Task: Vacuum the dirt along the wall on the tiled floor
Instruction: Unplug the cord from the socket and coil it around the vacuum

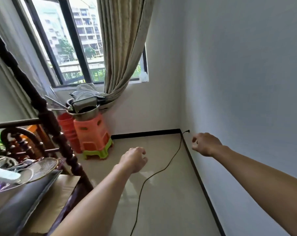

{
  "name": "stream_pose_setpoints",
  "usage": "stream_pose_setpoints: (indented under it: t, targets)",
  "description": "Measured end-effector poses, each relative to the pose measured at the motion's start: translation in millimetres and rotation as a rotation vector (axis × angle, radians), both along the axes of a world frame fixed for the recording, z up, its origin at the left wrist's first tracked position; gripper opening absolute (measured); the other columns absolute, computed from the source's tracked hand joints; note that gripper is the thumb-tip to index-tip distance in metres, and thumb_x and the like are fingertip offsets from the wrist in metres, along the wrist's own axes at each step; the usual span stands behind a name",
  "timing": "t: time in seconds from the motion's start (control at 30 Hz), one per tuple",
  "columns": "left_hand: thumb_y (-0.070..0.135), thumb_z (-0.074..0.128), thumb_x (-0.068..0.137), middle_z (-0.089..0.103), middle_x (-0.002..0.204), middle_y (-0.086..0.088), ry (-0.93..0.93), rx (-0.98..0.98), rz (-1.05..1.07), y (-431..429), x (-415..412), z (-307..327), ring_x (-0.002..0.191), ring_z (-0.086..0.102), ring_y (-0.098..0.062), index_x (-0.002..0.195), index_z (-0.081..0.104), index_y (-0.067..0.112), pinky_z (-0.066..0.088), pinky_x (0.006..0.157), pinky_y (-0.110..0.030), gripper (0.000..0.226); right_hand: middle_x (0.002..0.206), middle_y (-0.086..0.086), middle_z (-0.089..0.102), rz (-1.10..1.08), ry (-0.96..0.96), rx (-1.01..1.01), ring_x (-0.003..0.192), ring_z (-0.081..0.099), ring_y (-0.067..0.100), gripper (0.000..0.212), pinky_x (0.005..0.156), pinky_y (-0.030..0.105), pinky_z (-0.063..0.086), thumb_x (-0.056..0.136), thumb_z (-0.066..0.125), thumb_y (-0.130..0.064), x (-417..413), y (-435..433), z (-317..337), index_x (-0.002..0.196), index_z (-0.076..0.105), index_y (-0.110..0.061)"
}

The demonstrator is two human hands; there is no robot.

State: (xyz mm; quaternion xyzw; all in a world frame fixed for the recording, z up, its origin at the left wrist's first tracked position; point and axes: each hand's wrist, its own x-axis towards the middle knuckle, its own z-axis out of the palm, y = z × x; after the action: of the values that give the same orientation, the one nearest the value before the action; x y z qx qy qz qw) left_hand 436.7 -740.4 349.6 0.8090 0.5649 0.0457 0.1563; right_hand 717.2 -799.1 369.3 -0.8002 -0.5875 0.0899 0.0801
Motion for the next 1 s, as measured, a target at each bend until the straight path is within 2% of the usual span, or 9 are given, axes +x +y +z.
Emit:
stream_pose_setpoints:
  t: [0.2, 0.3, 0.6, 0.77, 0.93, 1.0]
  targets:
    - [0.039, 0.054, 0.090, 0.062, 0.121, -0.003, 0.014, -0.052, -0.008, 147.0, 81.1, -23.8, 0.113, 0.056, -0.025, 0.125, 0.057, 0.027, 0.046, 0.092, -0.033, 0.037, 0.127, 0.004, 0.061, -0.005, 0.025, -0.138, 0.109, 0.060, 0.023, 0.037, 0.088, 0.033, 0.051, 0.093, 0.057, -0.031, 70.6, 146.5, -38.4, 0.128, 0.060, -0.019]
    - [0.039, 0.053, 0.091, 0.061, 0.122, -0.003, 0.019, -0.060, -0.004, 215.1, 110.7, -24.5, 0.113, 0.056, -0.025, 0.125, 0.057, 0.027, 0.046, 0.092, -0.032, 0.036, 0.124, 0.005, 0.063, -0.017, 0.042, -0.187, 0.105, 0.061, 0.024, 0.038, 0.087, 0.034, 0.053, 0.091, 0.058, -0.030, 103.0, 220.1, -38.4, 0.127, 0.061, -0.017]
    - [0.036, 0.052, 0.090, 0.063, 0.117, -0.002, 0.005, -0.082, 0.043, 420.7, 137.3, -41.8, 0.110, 0.056, -0.024, 0.123, 0.057, 0.026, 0.048, 0.089, -0.032, 0.035, 0.120, 0.004, 0.064, 0.008, 0.058, -0.208, 0.102, 0.061, 0.024, 0.035, 0.080, 0.031, 0.049, 0.091, 0.059, -0.033, 145.1, 430.1, -48.4, 0.123, 0.060, -0.020]
    - [0.036, 0.050, 0.092, 0.060, 0.120, -0.003, 0.008, -0.115, -0.010, 544.5, 158.9, -63.1, 0.114, 0.053, -0.024, 0.126, 0.055, 0.025, 0.046, 0.091, -0.032, 0.036, 0.120, 0.003, 0.062, -0.072, 0.096, -0.232, 0.102, 0.059, 0.022, 0.039, 0.083, 0.031, 0.049, 0.091, 0.059, -0.037, 171.2, 537.5, -76.5, 0.127, 0.058, -0.021]
    - [0.033, 0.048, 0.092, 0.060, 0.120, -0.003, 0.036, -0.151, -0.082, 659.4, 188.2, -70.5, 0.108, 0.057, -0.025, 0.125, 0.056, 0.021, 0.047, 0.085, -0.031, 0.036, 0.117, 0.006, 0.067, -0.159, 0.151, -0.232, 0.102, 0.063, 0.023, 0.031, 0.085, 0.033, 0.051, 0.092, 0.058, -0.033, 196.5, 623.5, -93.8, 0.119, 0.064, -0.017]
    - [0.033, 0.049, 0.092, 0.059, 0.122, -0.004, 0.061, -0.180, -0.125, 694.3, 210.6, -75.0, 0.109, 0.057, -0.026, 0.126, 0.055, 0.022, 0.047, 0.085, -0.031, 0.037, 0.111, 0.004, 0.067, -0.195, 0.177, -0.260, 0.096, 0.063, 0.022, 0.027, 0.078, 0.031, 0.049, 0.091, 0.059, -0.033, 210.0, 643.3, -101.4, 0.113, 0.065, -0.018]
